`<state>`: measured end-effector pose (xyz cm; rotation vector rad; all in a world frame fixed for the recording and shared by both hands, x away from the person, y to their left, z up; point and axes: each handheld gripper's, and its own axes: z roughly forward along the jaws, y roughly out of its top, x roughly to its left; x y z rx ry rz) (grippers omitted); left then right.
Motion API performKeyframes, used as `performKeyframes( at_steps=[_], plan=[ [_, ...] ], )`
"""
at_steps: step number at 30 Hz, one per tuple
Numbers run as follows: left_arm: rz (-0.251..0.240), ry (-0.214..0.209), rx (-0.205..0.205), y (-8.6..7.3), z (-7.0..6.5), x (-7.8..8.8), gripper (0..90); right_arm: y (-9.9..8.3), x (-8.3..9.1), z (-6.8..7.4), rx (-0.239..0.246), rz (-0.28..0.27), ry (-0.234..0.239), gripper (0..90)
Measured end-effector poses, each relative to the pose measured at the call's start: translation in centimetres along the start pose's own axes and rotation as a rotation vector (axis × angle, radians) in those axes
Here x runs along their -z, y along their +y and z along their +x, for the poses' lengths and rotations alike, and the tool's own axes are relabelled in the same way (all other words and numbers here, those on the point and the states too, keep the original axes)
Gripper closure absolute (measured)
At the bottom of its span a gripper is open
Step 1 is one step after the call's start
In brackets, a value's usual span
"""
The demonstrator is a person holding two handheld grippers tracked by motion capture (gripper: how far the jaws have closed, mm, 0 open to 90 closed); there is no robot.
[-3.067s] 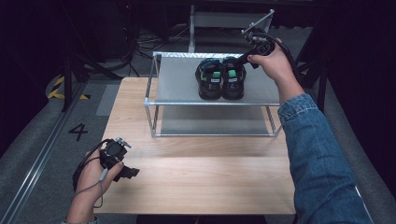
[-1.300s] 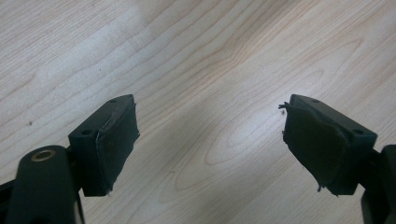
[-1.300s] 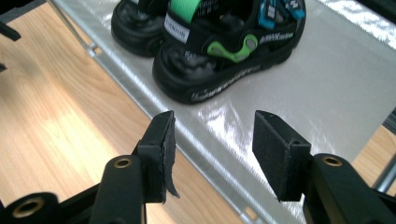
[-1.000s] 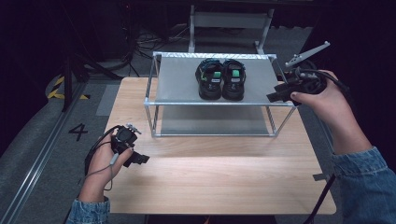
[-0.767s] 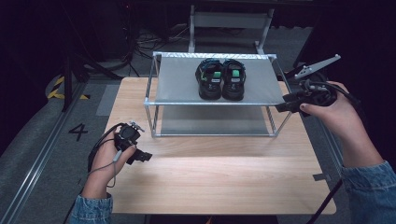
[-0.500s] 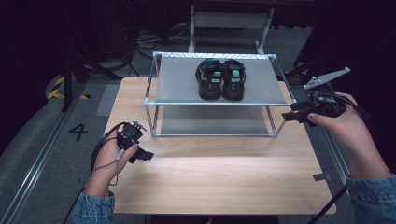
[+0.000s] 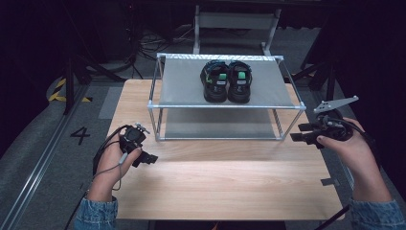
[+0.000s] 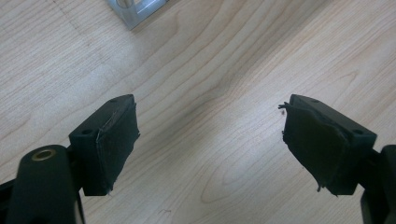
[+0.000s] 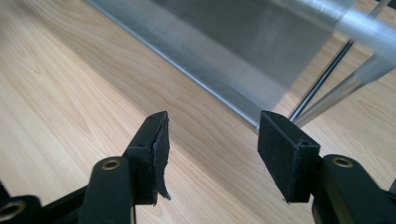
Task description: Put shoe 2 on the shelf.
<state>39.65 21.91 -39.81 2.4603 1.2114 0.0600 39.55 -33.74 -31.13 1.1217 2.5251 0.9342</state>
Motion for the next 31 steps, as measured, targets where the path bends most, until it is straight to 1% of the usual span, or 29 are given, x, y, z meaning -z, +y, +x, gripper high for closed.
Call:
performKeyframes(
  at_steps=[2, 4, 7, 8, 9, 11, 12, 14, 16, 17, 21, 23, 24, 26, 28, 29, 31],
  plan=[
    [0.002, -0.002, 0.003, 0.0, 0.0, 0.0, 18.4, -0.9, -0.8, 0.1, -0.019, -0.012, 0.010, 44.6],
    [0.000, 0.000, -0.002, 0.0, -0.1, 0.0, 18.4, -1.6, -1.7, 0.1, -0.026, -0.015, 0.011, 44.6],
    [0.002, 0.001, -0.003, 0.0, -0.1, -0.1, 18.3, -2.5, -3.1, 0.1, -0.027, -0.004, 0.023, 44.7],
    [0.002, 0.001, 0.001, 0.0, -0.1, -0.1, 18.3, -3.0, -3.8, 0.1, -0.032, 0.005, 0.037, 45.6],
    [0.005, 0.004, -0.006, 0.0, -0.1, -0.1, 18.3, -3.2, -4.1, 0.1, -0.036, 0.006, 0.044, 45.6],
    [0.006, 0.020, -0.004, 0.0, -0.1, -0.2, 17.9, -3.7, -4.8, 0.1, -0.033, 0.009, 0.048, 45.5],
    [0.008, 0.030, -0.004, 0.0, 0.0, -0.2, 17.9, -3.9, -5.2, 0.0, -0.041, 0.017, 0.047, 45.5],
    [0.011, 0.033, 0.003, 0.0, 0.0, -0.3, 18.3, -4.3, -5.8, 0.0, -0.044, 0.034, 0.037, 45.0],
    [0.011, 0.030, 0.001, -0.1, 0.0, -0.3, 18.1, -4.7, -6.4, -0.1, -0.055, 0.031, 0.037, 43.9],
    [0.011, 0.031, 0.000, -0.1, 0.1, -0.2, 18.1, -4.7, -6.4, -0.1, -0.055, 0.031, 0.037, 43.9],
    [0.013, 0.030, 0.001, -0.1, 0.1, -0.3, 18.1, -5.6, -7.5, -0.5, -0.063, 0.050, 0.028, 42.6],
    [0.020, 0.028, -0.001, -0.1, 0.1, -0.5, 17.9, -6.2, -8.1, -0.8, -0.069, 0.049, 0.027, 42.6],
    [0.027, 0.035, -0.006, 0.0, 0.2, -0.6, 17.9, -6.4, -8.3, -0.9, -0.075, 0.055, 0.032, 42.1],
    [0.040, 0.036, 0.023, 0.1, 0.2, -1.1, 18.5, -6.8, -8.6, -1.1, -0.081, 0.070, 0.034, 41.9],
    [0.048, 0.043, 0.018, 0.2, 0.4, -1.2, 18.6, -7.1, -8.8, -1.3, -0.081, 0.070, 0.033, 41.8],
    [0.050, 0.042, 0.035, 0.2, 0.4, -1.3, 18.7, -7.2, -9.0, -1.3, -0.081, 0.077, 0.029, 41.5],
    [0.057, 0.046, 0.047, 0.2, 0.5, -1.5, 19.0, -7.5, -9.3, -1.5, -0.075, 0.079, 0.020, 39.6]
  ],
)
